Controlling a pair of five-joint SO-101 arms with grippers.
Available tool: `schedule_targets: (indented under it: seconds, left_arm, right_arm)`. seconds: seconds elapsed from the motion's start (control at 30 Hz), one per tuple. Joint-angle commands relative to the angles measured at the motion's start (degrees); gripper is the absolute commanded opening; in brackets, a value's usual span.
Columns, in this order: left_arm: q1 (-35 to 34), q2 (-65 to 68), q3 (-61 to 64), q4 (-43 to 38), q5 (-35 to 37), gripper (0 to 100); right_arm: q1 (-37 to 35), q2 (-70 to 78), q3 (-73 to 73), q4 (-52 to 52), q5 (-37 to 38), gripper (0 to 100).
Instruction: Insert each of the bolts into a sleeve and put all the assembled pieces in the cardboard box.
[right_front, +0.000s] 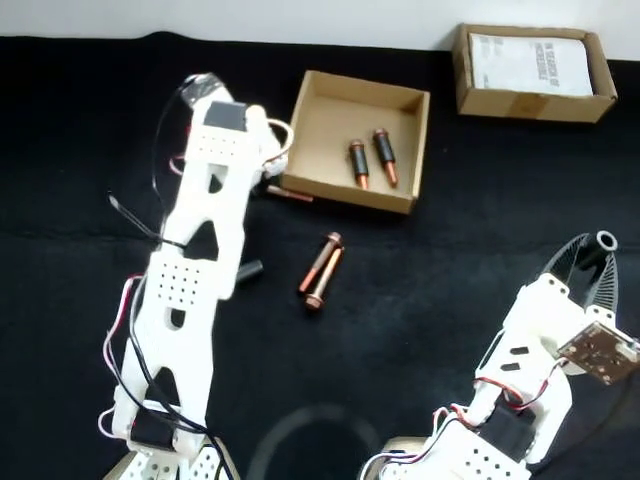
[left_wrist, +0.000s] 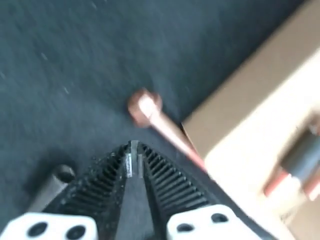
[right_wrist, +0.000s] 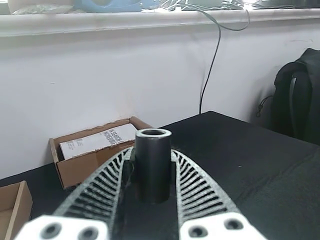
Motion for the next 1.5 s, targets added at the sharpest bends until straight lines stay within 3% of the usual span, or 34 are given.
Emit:
schedule_targets:
  seconds: [0.0, 0.13, 0.47, 0.83, 1.47]
  left_arm:
    - [3.0, -0.7, -3.4, 3.3, 0.3, 15]
    - [3.0, -0.4, -3.3, 3.5, 0.3, 23]
    - [-0.5, -0.3, 2.4, 2.9, 2.6, 20]
    - [-0.7, -0.3, 13.9, -10.5, 2.6, 20]
    - [-1.1, -0.7, 6.5, -12.0, 7.9, 20]
  right_arm:
    - [-3.2, -0.6, 4.5, -1.1, 3.5, 0.7]
    - [-6.4, -0.6, 4.4, -1.3, 4.0, 0.7]
    - [-6.9, -0.6, 5.1, -1.1, 4.7, 0.7]
    - [-7.3, -0.6, 4.7, -1.0, 5.6, 0.7]
    - [-7.3, -0.5, 5.1, -0.4, 7.2, 0.7]
